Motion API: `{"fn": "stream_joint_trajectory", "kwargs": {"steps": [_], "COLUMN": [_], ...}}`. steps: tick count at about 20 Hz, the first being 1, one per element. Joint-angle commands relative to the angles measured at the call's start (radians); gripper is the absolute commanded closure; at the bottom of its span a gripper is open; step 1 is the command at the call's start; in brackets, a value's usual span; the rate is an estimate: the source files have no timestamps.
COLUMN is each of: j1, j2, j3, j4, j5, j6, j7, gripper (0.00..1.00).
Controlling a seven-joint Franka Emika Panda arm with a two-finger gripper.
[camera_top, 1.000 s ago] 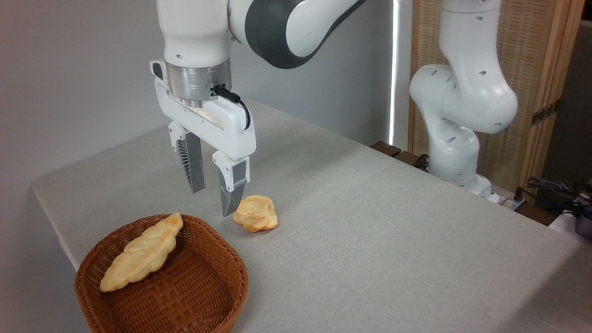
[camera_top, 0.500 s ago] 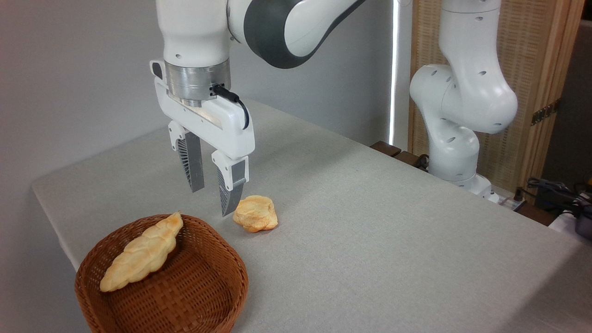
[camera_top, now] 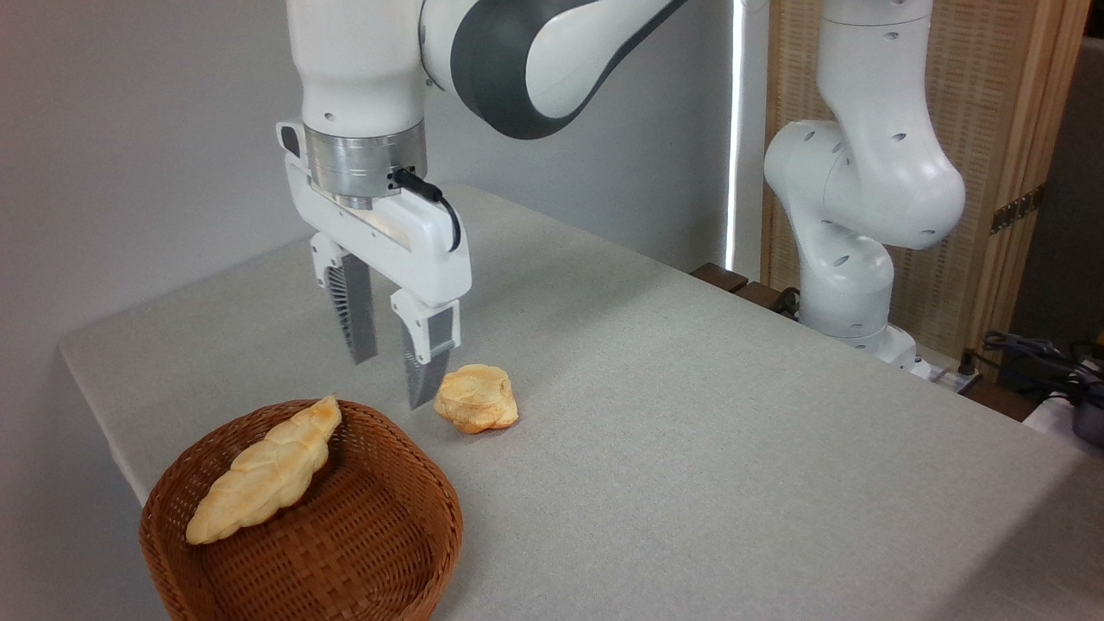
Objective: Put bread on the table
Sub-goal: 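Move the open gripper over the basket and lower it onto the braided loaf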
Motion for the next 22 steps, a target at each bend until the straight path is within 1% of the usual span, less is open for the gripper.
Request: {"fn": "stream_joint_trajectory", "kwargs": {"steps": [1, 3, 4, 6, 8, 18, 22], "j1": [0.007, 0.007, 0.007, 0.005, 0.002, -0.001, -0.001], "j2": [0.028, 0.044, 0.056, 0.080, 0.107, 0.217, 0.251], "j3": [-0.005, -0.005, -0.005, -0.008, -0.008, -0.072, -0.080], "j4": [0.006, 0.006, 0.006, 0.006, 0.006, 0.006, 0.008], "j5": [-0.086, -0.091, -0.103, -0.131, -0.144, -0.146, -0.145], "j6": [0.091, 0.116, 0.137, 0.217, 0.267, 0.476, 0.527], "j7": [0.002, 0.002, 0.002, -0.001, -0.003, -0.006, -0.050], "gripper": [0.00, 0.00, 0.00, 0.00, 0.00, 0.00, 0.00]}}
